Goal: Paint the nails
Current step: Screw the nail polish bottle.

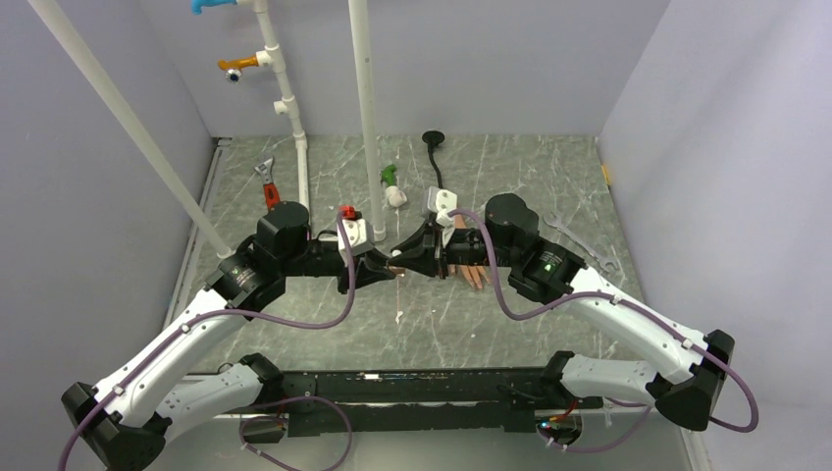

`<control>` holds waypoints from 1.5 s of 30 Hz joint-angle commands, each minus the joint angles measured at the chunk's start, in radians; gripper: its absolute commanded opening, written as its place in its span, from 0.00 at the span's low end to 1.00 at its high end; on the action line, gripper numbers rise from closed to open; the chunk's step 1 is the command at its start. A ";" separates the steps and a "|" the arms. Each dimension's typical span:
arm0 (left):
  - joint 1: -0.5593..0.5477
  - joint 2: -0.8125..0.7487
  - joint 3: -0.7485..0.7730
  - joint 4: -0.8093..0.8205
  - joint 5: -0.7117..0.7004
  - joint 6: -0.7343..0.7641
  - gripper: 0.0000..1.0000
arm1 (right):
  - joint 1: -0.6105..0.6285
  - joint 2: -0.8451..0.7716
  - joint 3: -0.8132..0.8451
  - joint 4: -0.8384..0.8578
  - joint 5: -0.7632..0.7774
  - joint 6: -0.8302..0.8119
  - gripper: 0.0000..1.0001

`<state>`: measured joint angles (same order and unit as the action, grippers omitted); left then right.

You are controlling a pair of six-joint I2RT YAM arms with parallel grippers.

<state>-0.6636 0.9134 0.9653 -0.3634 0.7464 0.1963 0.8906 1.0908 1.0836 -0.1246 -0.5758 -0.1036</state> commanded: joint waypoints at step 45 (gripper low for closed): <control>0.003 -0.044 0.010 0.096 -0.259 -0.060 0.00 | 0.082 -0.016 -0.036 0.147 0.371 0.295 0.82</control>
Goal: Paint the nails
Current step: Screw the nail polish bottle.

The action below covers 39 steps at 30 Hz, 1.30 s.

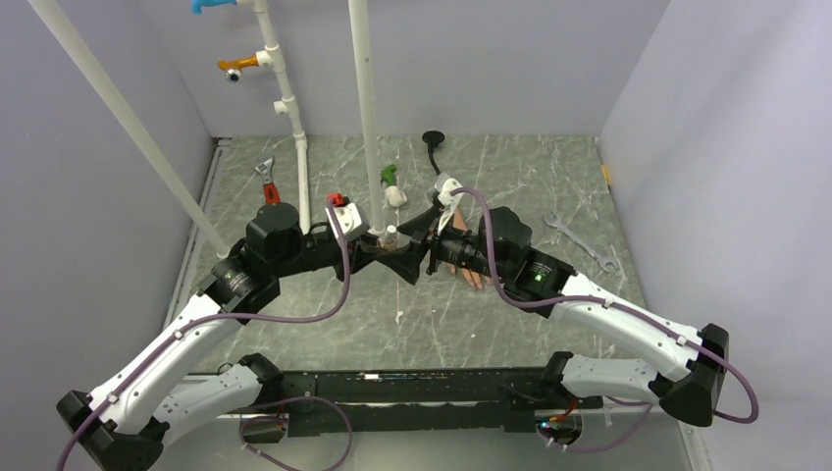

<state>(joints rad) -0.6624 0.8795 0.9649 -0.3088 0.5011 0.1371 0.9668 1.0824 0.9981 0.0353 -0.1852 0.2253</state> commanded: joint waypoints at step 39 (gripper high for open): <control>0.001 0.038 0.033 0.003 0.292 0.055 0.00 | -0.222 -0.013 0.042 0.056 -0.667 -0.227 0.47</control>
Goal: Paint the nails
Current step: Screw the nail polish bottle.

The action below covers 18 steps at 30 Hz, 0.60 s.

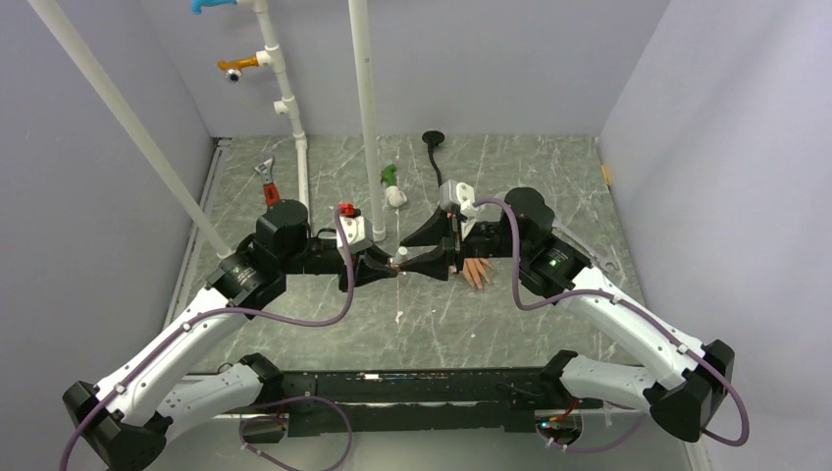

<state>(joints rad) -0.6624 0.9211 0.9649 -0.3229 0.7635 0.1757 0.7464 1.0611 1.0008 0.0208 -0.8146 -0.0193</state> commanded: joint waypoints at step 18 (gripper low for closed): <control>0.001 0.007 0.036 0.015 -0.011 0.005 0.00 | 0.001 0.029 0.018 0.074 -0.068 0.018 0.06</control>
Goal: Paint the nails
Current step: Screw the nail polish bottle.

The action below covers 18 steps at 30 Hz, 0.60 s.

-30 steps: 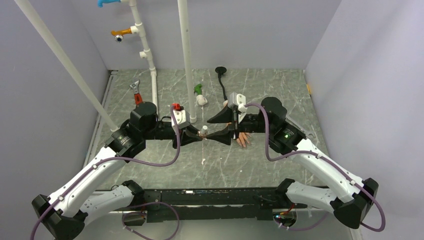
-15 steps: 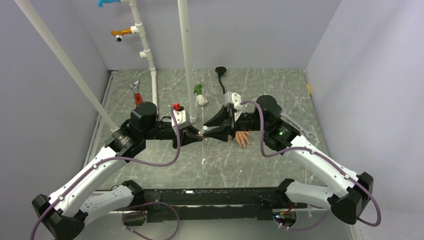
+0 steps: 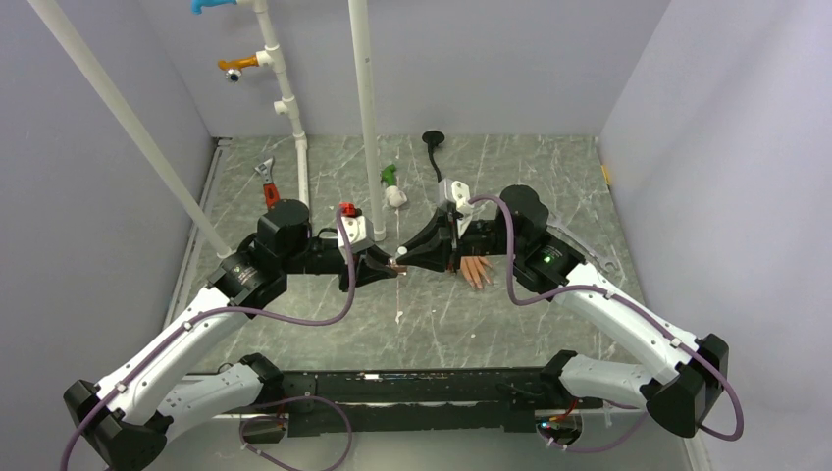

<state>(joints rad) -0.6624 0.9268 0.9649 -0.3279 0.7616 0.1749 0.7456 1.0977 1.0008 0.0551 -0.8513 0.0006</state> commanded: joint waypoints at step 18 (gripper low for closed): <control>0.000 -0.024 0.023 0.043 -0.135 -0.017 0.00 | 0.117 0.024 0.054 -0.110 0.248 -0.054 0.03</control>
<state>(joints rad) -0.6617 0.9264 0.9649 -0.3874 0.6727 0.1699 0.8230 1.1175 1.0222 -0.0380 -0.6601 -0.0704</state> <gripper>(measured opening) 0.222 0.197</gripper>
